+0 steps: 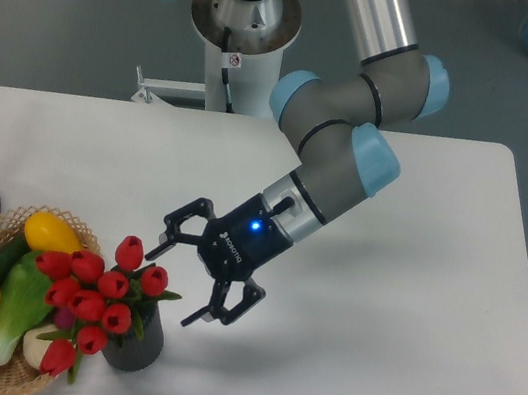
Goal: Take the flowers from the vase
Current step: 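Lower the open gripper around the red tulip stems above the vase, then close the gripper on the tulip bunch, then lift the tulip bunch straight up out of the black vase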
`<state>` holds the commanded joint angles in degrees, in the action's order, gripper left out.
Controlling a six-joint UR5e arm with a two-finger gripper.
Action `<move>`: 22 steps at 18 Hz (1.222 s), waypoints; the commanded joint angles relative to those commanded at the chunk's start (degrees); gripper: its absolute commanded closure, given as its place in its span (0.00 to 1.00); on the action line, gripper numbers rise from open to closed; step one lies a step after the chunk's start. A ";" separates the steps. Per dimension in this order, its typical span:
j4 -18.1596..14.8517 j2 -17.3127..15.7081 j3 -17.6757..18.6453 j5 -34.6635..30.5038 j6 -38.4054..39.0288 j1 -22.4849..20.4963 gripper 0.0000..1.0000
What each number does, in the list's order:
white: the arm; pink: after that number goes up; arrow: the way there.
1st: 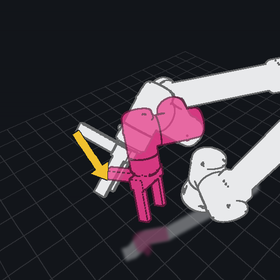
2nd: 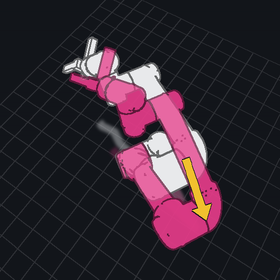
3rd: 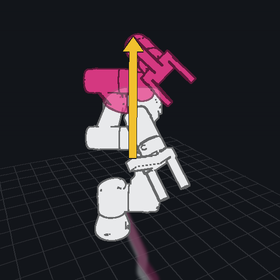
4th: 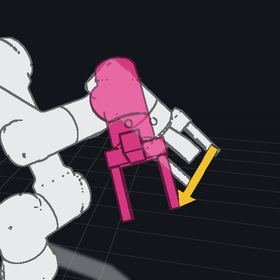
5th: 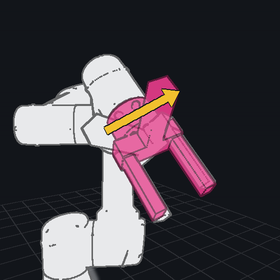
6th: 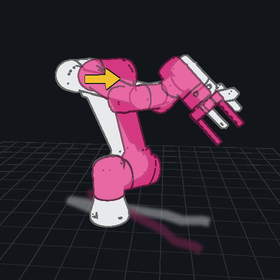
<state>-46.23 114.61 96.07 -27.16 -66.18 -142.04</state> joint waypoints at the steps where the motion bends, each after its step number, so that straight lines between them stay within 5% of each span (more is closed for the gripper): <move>1: 0.00 -0.09 0.09 -0.52 0.09 0.44 0.00; 5: 0.00 -0.97 1.14 -0.62 0.09 1.85 0.12; 13: 0.09 -1.32 1.14 -0.62 0.09 2.73 0.97; 22: 0.00 -3.34 1.05 -0.27 0.61 1.41 1.00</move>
<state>-46.23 111.27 97.12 -27.42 -65.57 -140.62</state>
